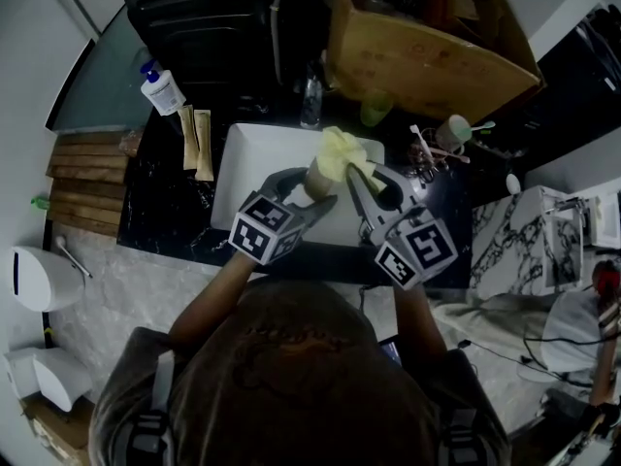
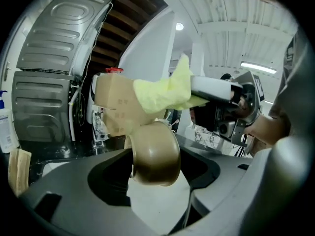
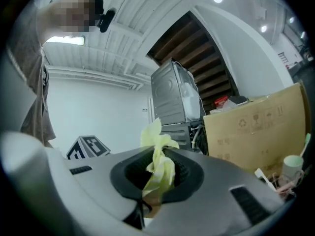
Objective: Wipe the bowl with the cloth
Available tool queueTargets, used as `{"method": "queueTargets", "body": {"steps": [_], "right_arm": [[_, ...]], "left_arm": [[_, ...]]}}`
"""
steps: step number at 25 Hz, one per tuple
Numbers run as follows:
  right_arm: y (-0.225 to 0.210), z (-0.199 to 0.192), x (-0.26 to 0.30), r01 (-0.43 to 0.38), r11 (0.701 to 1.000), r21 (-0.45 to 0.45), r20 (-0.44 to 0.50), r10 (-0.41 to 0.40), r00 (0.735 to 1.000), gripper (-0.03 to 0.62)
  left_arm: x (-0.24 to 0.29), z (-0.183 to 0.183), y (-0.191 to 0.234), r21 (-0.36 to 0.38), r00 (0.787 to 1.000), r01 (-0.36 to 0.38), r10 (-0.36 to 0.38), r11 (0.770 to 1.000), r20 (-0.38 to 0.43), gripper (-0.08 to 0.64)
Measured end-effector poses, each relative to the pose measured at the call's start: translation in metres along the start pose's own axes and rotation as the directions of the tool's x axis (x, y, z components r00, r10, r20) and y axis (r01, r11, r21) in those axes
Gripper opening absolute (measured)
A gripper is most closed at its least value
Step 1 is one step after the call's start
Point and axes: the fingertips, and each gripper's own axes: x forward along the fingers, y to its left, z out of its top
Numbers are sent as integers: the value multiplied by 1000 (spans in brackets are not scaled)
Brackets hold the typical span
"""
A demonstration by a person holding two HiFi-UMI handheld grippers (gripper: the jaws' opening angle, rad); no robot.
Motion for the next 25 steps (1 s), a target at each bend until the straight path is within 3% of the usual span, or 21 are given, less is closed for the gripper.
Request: {"method": "queueTargets", "body": {"steps": [8, 25], "right_arm": [[20, -17, 26, -68, 997, -21, -61, 67, 996, 27], [17, -56, 33, -87, 996, -5, -155, 85, 984, 26]], "left_arm": [[26, -23, 12, -21, 997, 14, -16, 1000, -73, 299], [23, -6, 7, -64, 998, 50, -52, 997, -34, 299]]}}
